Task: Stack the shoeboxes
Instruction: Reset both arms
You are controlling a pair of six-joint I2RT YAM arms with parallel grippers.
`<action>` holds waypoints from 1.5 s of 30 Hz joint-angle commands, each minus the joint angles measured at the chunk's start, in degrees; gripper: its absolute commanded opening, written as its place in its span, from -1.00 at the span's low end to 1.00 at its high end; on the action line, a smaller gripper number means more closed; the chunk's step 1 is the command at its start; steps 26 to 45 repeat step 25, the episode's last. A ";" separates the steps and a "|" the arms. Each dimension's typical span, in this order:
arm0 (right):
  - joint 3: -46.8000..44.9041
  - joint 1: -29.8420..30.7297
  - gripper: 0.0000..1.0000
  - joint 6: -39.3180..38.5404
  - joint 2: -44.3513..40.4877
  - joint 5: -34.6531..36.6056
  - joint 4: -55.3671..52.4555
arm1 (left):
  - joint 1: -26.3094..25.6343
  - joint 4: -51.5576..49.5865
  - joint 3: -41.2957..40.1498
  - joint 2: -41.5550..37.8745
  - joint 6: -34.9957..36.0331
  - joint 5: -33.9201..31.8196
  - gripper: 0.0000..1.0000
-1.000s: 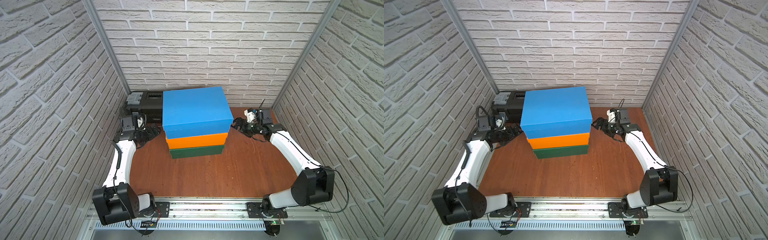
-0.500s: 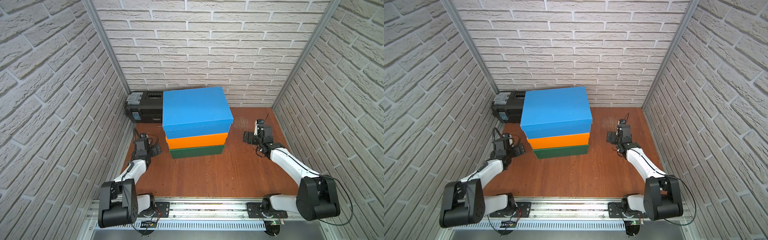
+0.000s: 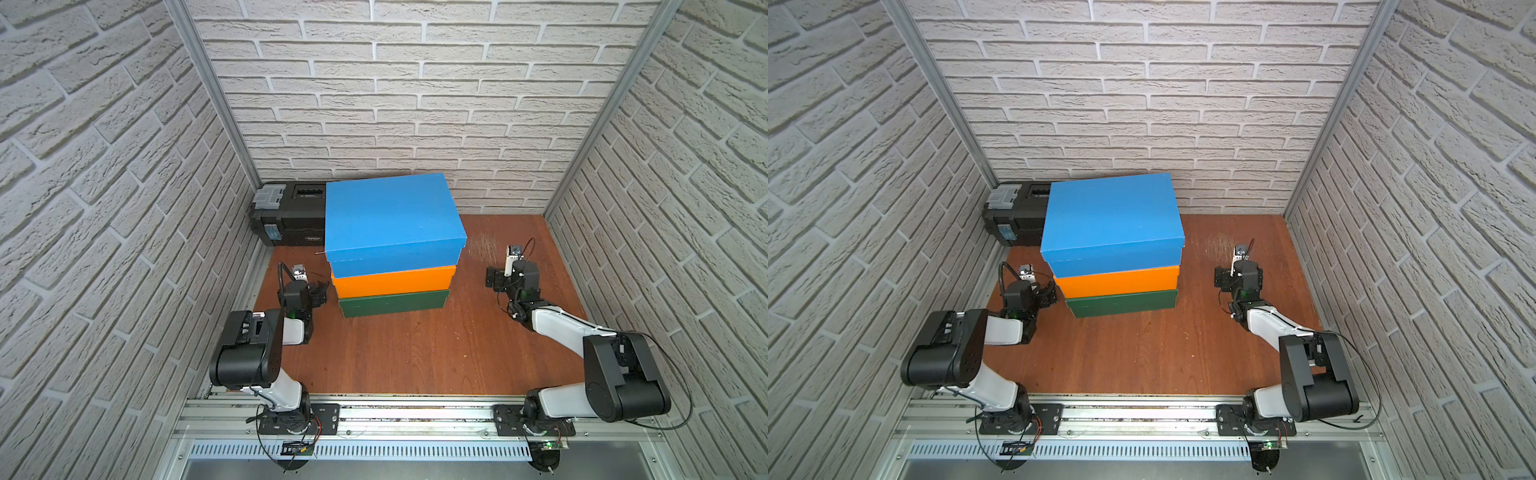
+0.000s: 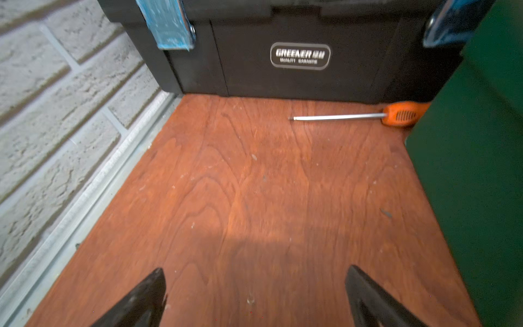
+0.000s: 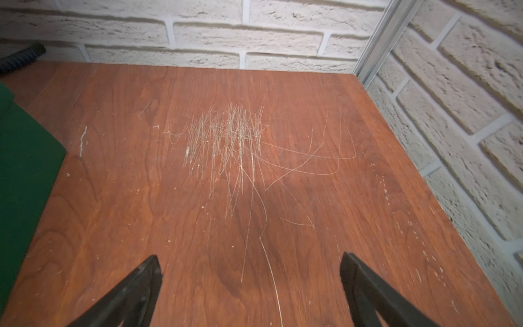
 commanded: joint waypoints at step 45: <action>-8.23 -0.46 0.98 -1.88 4.74 -3.15 20.94 | 1.46 5.82 0.34 -0.10 0.39 2.23 0.96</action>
